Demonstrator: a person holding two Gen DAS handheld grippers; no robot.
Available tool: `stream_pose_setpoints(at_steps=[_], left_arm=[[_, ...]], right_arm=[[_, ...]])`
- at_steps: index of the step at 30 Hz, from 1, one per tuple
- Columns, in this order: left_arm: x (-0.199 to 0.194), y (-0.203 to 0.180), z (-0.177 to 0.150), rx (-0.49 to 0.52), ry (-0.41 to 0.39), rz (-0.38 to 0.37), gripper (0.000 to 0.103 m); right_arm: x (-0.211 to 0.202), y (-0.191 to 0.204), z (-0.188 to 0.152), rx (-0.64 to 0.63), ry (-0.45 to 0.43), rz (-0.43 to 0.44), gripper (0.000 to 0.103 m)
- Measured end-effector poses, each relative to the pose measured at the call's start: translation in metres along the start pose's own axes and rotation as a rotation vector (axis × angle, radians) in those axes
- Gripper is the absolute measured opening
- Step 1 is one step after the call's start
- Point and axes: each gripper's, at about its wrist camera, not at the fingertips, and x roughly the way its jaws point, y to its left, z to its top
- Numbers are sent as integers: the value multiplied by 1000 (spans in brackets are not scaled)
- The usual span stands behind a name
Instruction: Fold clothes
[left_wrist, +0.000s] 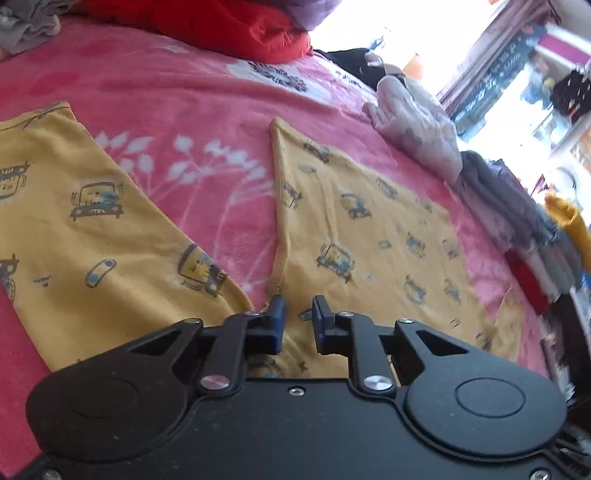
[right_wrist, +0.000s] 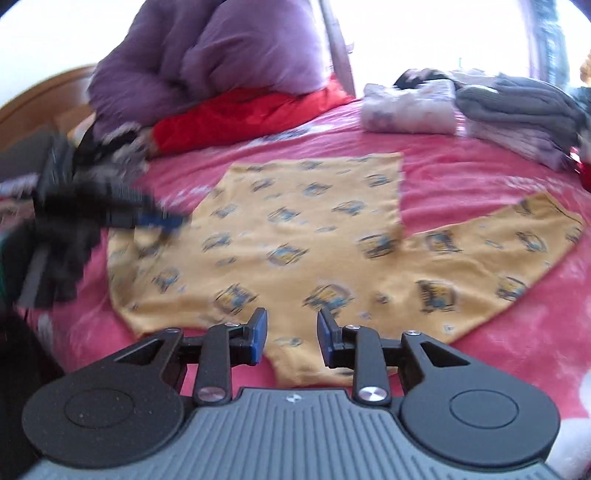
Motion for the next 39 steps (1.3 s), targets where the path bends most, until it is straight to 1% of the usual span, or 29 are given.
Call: stream_pose_setpoints(at_steps=[1, 3, 7, 8, 10, 12, 14, 16, 20, 22, 27, 29, 30, 33, 35, 37, 39], left_arm=[[-7, -3, 1, 2, -28, -15, 18], [-15, -9, -1, 39, -56, -3, 21], [-18, -21, -5, 21, -93, 25, 24], [-18, -24, -5, 17, -100, 24, 27], [-18, -32, -6, 19, -112, 23, 30], [-17, -42, -8, 28, -117, 15, 36], [-14, -51, -11, 30, -115, 7, 44], [-11, -60, -17, 36, -102, -3, 45], [-4, -78, -30, 72, -63, -35, 49], [-1, -85, -37, 88, -44, -53, 50], [7, -101, -54, 91, -13, -70, 60], [12, -108, -60, 91, 3, -66, 61], [15, -112, -63, 98, 12, -67, 61], [25, -128, -65, 135, 39, -74, 61], [34, -139, -62, 151, 53, -48, 61], [42, -149, -58, 162, 64, -19, 61], [52, -164, -53, 196, 74, 11, 61]], right_arm=[[-1, -10, 0, 39, -9, -21, 31], [-1, -31, -2, 121, -20, -73, 31], [-2, -77, -11, 362, -10, -121, 32], [-2, -89, -15, 427, -6, -131, 32], [-3, -104, -21, 531, -7, -110, 32], [-2, -111, -26, 590, -11, -82, 32], [1, -111, -27, 602, 0, -63, 36], [3, -108, -28, 602, 13, -41, 38], [7, -102, -32, 591, 46, 7, 39], [7, -102, -35, 601, 46, 30, 39], [10, -118, -42, 720, 14, 92, 38], [12, -119, -42, 731, 8, 105, 39], [13, -118, -41, 722, 7, 107, 40], [15, -109, -38, 660, 0, 106, 50], [16, -100, -35, 581, -1, 92, 59], [18, -89, -31, 498, 0, 74, 64], [20, -79, -29, 409, 0, 49, 65]])
